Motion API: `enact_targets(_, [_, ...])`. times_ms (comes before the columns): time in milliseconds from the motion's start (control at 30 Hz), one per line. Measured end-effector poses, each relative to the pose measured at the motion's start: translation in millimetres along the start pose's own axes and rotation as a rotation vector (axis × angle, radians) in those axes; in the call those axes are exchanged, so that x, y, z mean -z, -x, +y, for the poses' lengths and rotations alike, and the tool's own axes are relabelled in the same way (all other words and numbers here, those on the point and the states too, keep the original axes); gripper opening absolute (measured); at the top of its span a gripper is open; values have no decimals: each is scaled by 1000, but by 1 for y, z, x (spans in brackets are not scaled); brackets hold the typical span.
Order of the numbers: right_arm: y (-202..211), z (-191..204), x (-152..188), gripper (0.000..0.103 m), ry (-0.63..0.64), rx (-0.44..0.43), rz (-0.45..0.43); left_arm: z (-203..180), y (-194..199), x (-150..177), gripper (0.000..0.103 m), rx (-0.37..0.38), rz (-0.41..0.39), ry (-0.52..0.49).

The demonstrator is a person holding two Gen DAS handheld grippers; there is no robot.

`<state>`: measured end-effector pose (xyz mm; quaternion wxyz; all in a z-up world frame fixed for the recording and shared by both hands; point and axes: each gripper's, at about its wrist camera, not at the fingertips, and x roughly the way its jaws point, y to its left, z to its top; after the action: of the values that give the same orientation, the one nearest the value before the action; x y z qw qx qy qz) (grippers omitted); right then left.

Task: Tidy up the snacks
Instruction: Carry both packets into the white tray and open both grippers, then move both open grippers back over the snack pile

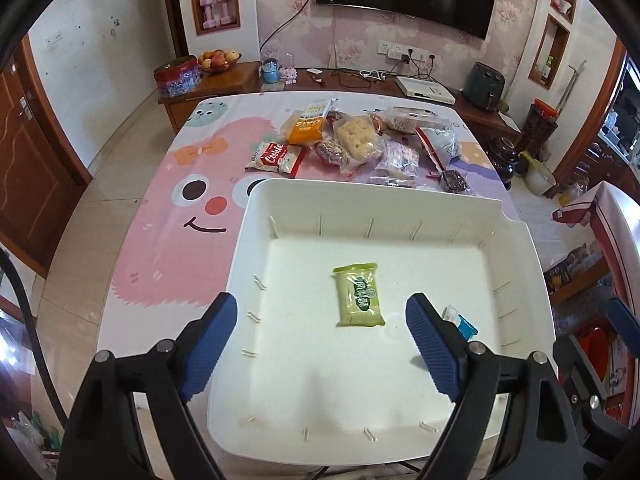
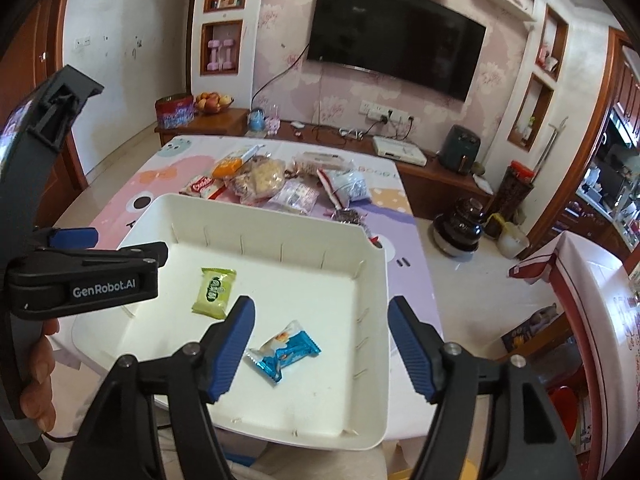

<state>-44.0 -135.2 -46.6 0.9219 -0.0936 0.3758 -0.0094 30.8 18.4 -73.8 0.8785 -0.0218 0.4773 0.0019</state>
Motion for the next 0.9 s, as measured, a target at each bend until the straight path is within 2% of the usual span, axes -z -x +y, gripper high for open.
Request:
enact_targets(200, [-4, -12, 1, 70, -45, -20, -3, 4, 0, -1, 86, -8, -8, 34])
enact_targets(433, [-7, -14, 3, 70, -52, -27, -2, 2, -2, -2, 86, -4, -13, 24])
enact_targets(900, [-21, -6, 2, 70, -45, -31, 24, 14, -12, -9, 86, 5, -7, 72])
